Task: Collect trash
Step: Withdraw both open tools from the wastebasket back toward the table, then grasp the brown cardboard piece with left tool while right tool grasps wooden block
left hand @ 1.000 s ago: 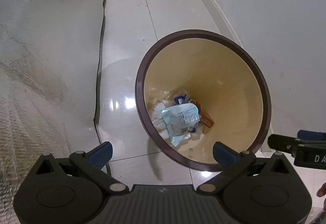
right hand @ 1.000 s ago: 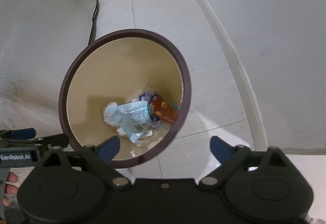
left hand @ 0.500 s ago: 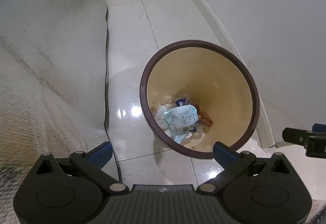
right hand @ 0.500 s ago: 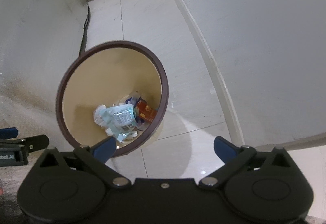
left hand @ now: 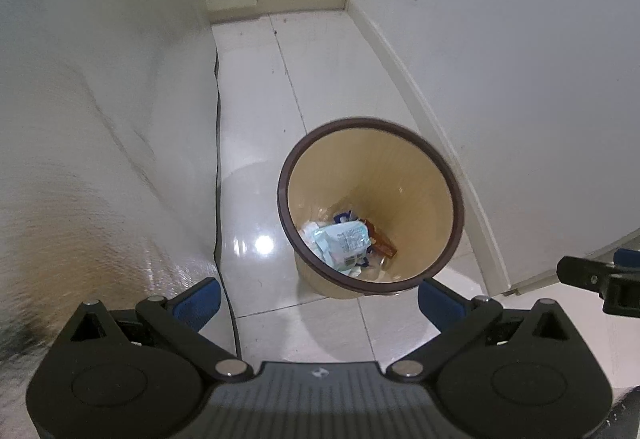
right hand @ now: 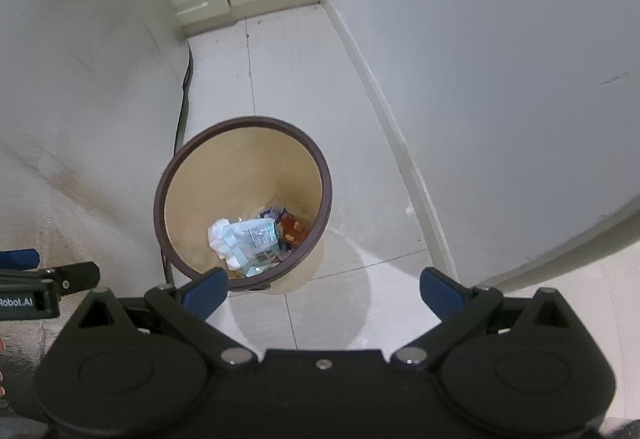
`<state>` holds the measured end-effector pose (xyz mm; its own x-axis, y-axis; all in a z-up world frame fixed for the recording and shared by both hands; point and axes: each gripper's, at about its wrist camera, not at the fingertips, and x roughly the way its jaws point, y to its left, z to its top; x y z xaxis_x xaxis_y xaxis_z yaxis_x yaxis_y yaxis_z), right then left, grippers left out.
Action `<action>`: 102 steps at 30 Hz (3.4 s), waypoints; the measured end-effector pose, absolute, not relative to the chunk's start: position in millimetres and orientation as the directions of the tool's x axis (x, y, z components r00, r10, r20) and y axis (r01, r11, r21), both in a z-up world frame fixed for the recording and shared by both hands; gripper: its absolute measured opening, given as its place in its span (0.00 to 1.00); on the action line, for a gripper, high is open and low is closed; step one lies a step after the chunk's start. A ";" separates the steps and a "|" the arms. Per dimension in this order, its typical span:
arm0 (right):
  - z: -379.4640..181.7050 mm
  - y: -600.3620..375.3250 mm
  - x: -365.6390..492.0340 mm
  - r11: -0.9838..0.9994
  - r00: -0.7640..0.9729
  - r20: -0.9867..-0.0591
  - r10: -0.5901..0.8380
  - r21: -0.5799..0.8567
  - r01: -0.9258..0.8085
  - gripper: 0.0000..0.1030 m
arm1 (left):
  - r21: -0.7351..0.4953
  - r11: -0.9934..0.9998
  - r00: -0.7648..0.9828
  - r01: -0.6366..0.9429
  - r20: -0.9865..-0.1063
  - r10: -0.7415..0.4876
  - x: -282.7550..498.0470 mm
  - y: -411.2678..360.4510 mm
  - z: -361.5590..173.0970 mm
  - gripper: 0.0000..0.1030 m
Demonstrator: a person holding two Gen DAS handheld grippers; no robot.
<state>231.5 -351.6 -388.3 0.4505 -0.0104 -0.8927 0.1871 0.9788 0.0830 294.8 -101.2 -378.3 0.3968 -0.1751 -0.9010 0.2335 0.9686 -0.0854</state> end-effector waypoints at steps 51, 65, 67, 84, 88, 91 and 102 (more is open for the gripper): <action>-50.8 -259.1 86.2 0.993 0.914 -0.400 0.061 0.118 -0.015 1.00 | -0.029 0.963 0.891 0.267 -0.372 -0.258 114.9 5.5 -14.7 1.00; 31.9 -178.2 135.7 0.968 0.934 -0.275 0.228 0.171 -0.186 1.00 | 0.062 0.985 0.955 0.162 -0.262 -0.141 151.1 109.4 71.9 1.00; 42.3 -169.4 145.7 0.964 0.935 -0.261 0.241 0.172 -0.201 1.00 | 0.067 0.989 0.959 0.128 -0.261 -0.107 166.1 125.8 78.5 1.00; 63.9 -80.7 286.8 0.920 0.896 -0.210 0.390 0.127 -0.371 1.00 | -0.069 0.993 0.938 -0.095 -0.342 0.066 328.5 198.0 24.5 1.00; 41.6 -67.2 321.8 0.899 0.876 -0.211 0.434 0.154 -0.409 1.00 | -0.065 0.985 0.917 -0.160 -0.378 0.124 355.4 197.9 -12.1 1.00; 21.9 -58.0 347.1 0.883 0.857 -0.216 0.469 0.150 -0.445 1.00 | -0.038 0.985 0.910 -0.171 -0.389 0.143 366.4 201.1 -30.9 1.00; -36.1 -29.2 439.0 0.872 0.823 -0.306 0.479 0.060 -0.486 0.74 | -0.017 0.984 0.905 -0.177 -0.395 0.156 362.7 221.5 -50.8 0.86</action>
<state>439.0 -29.2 -36.1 0.8227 0.4792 -0.3059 -0.4858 0.8720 0.0597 362.7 221.5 -50.8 0.9054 0.1563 -0.3947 -0.1774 0.9840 -0.0172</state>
